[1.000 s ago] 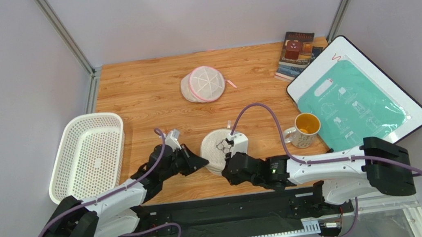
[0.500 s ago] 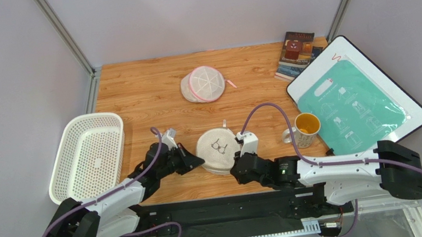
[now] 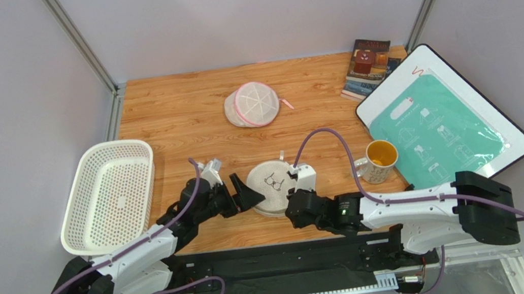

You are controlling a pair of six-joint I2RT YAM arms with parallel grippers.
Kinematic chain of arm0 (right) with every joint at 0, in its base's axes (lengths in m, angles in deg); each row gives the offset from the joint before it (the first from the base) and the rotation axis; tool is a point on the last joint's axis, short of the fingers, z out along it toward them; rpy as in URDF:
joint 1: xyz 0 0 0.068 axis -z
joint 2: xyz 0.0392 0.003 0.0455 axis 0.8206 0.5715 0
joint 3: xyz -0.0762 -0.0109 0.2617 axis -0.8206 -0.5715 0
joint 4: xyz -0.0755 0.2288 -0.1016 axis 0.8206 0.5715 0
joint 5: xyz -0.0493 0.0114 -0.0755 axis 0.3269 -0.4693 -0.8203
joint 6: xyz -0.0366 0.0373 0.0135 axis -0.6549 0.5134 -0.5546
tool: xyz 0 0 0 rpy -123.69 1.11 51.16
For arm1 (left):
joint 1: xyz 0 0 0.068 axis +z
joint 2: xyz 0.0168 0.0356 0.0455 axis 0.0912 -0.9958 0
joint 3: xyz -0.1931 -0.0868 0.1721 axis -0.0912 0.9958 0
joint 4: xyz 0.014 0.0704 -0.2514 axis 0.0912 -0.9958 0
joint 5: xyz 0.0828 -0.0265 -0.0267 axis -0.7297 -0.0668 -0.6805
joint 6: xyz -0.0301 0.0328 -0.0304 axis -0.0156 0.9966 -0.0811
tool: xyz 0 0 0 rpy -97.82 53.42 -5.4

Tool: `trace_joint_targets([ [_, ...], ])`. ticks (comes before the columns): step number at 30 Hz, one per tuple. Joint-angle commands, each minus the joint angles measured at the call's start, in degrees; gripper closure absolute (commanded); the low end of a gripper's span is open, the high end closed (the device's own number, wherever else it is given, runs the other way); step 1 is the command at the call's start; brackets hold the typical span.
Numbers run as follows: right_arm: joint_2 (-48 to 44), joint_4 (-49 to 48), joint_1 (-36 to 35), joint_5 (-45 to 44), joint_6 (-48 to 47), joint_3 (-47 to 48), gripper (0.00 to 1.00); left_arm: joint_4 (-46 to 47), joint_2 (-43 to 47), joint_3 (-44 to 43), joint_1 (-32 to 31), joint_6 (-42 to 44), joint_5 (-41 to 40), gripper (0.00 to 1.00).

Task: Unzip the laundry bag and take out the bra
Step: Unzip the laundry bag at the center of the board.

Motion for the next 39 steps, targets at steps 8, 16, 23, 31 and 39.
trace_joint_targets([
  [8,4.22,-5.89,-1.01,1.02,-1.06,5.81,1.0,2.83,2.23,3.86,-5.36,-5.07,-4.23,0.0],
  [16,8.0,-7.65,-2.24,2.43,-1.42,8.53,1.0,4.58,1.98,4.66,-5.72,-6.48,-5.64,0.0],
  [23,11.34,-8.18,-3.64,3.13,-1.86,10.99,1.0,8.72,-1.81,4.84,-6.6,-7.97,-5.9,0.05],
  [31,11.7,-7.57,-3.91,2.87,-1.68,10.82,1.0,9.07,-1.81,5.36,-6.6,-8.06,-7.22,0.54],
  [39,9.24,-5.81,-4.0,1.37,-1.07,8.72,1.0,6.09,-0.75,4.4,-6.51,-6.83,-8.8,0.88],
])
